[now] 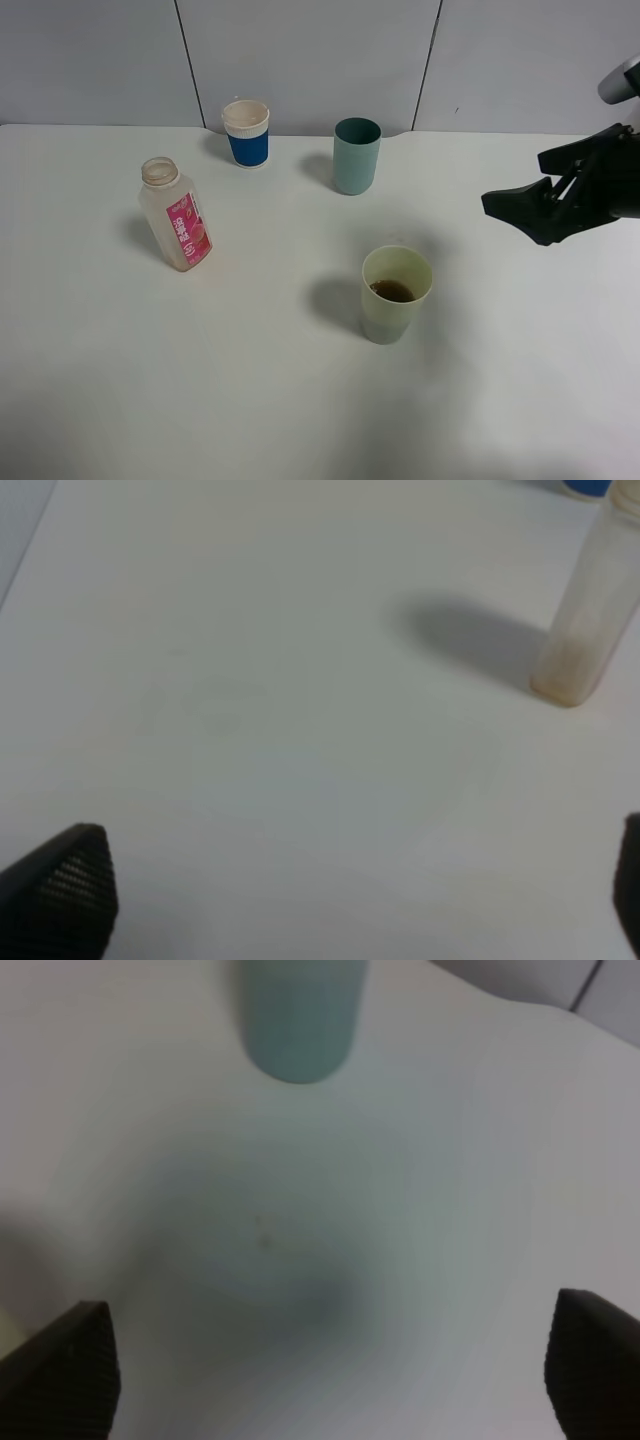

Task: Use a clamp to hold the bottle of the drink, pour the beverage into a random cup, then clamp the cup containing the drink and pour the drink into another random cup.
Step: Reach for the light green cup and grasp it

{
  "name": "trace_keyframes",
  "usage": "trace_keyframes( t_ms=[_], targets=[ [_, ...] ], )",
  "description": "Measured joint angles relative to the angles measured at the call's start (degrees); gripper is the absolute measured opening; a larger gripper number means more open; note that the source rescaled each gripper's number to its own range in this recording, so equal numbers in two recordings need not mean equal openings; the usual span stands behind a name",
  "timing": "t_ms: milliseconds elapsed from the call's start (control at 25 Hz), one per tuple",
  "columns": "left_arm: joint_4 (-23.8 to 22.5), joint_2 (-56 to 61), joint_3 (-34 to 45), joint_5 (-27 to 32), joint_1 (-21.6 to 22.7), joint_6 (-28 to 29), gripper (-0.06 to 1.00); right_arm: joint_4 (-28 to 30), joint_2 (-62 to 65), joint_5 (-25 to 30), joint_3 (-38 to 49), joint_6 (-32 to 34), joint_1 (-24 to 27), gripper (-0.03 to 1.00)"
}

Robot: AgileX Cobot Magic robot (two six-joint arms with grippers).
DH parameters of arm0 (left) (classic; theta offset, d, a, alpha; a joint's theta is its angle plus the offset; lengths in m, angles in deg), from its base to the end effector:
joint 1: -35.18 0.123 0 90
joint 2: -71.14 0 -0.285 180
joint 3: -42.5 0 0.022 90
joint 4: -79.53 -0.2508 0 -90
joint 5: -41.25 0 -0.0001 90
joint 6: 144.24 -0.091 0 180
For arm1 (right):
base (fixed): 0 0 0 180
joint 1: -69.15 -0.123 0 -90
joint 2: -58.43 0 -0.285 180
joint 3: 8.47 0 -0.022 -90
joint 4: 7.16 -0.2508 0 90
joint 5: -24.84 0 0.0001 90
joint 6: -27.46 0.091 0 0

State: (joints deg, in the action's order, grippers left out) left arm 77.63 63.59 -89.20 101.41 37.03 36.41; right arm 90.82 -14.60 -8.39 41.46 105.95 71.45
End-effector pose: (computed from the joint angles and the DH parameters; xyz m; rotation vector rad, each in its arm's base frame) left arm -0.0057 0.0024 0.2795 -0.0457 2.0242 0.0528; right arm 0.2012 0.0413 0.2304 -0.6452 2.0437 0.4044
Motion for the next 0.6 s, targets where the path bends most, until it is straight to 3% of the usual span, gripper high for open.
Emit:
trace_keyframes(
  t_ms=[240, 600],
  targets=[
    [0.0, 0.0, 0.0, 0.0, 0.0, 0.0, 1.0, 0.0, 0.0, -6.3, 1.2, 0.8, 0.1, 0.54],
    [0.0, 0.0, 0.0, 0.0, 0.0, 0.0, 1.0, 0.0, 0.0, -7.9, 6.4, -1.8, -0.4, 0.54]
  ],
)
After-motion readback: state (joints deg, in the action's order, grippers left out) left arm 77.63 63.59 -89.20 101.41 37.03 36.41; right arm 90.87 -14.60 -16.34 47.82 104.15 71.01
